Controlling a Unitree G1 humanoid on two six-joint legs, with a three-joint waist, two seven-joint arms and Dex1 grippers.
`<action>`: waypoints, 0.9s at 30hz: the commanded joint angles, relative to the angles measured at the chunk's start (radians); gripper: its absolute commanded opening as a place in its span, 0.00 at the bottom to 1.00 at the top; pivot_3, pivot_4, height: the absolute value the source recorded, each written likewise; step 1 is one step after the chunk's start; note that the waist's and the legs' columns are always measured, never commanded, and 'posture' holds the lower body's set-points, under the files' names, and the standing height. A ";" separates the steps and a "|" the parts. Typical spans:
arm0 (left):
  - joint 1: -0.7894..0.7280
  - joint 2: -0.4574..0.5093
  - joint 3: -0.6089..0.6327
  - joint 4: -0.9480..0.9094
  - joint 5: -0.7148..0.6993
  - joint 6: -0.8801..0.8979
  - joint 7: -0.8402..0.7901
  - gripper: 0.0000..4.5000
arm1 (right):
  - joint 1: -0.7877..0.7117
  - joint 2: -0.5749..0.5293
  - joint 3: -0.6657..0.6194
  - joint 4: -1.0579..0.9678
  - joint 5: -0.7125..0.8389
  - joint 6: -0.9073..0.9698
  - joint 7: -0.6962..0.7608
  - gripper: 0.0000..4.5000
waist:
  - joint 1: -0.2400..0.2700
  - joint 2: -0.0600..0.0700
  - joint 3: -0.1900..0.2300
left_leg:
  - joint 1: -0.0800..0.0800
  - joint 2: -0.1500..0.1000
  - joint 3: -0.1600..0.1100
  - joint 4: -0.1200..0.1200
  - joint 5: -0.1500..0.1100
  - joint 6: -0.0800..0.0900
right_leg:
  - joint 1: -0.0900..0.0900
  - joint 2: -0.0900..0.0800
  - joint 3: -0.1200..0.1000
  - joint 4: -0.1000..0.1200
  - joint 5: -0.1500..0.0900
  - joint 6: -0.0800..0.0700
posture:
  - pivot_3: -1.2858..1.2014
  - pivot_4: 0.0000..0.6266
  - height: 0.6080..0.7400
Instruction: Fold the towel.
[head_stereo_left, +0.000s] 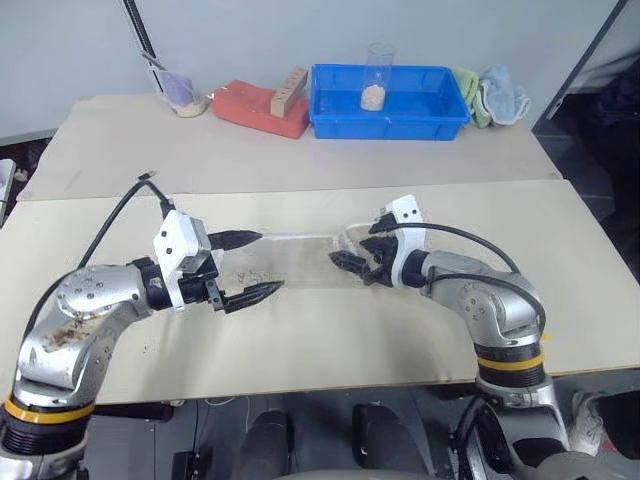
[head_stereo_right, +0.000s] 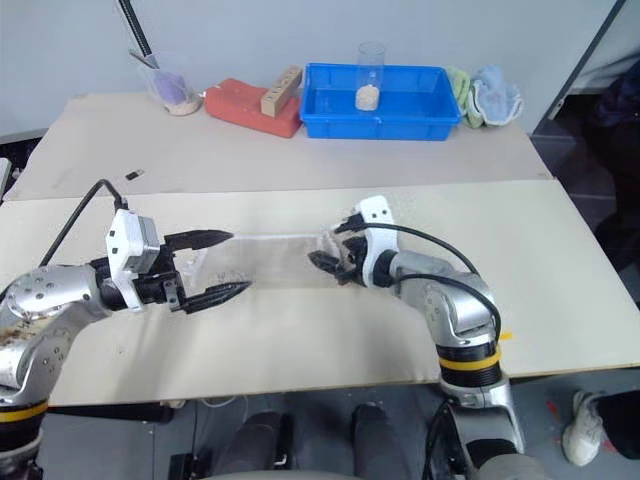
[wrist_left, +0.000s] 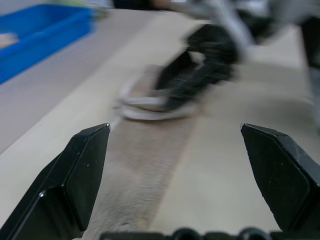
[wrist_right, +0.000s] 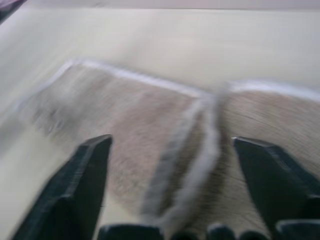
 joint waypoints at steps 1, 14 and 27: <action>0.071 -0.114 0.067 -0.091 -0.031 0.064 0.216 1.00 | -0.038 -0.101 0.050 -0.071 -0.037 -0.122 0.104 0.99 | 0.000 0.000 0.000 | 0.000 -0.001 -0.002 0.000 0.000 0.000 | 0.000 -0.001 0.000 0.000 0.000 0.000 | 0.52 0.24 1.00; 0.260 -0.586 0.238 -0.226 -0.199 0.313 0.908 1.00 | -0.113 -0.414 0.106 0.046 -0.063 -0.456 0.594 0.99 | 0.008 -0.001 -0.001 | 0.003 -0.001 -0.007 0.001 0.000 0.000 | 0.004 0.000 -0.001 0.000 0.000 0.000 | 0.52 0.24 1.00; 0.111 -0.712 0.170 -0.169 -0.249 0.434 1.209 1.00 | -0.176 -0.442 0.074 0.155 -0.048 -0.603 0.798 0.99 | 0.006 -0.002 0.000 | 0.004 -0.002 -0.007 0.001 0.000 0.000 | 0.004 0.000 0.000 0.000 0.000 0.000 | 0.52 0.24 1.00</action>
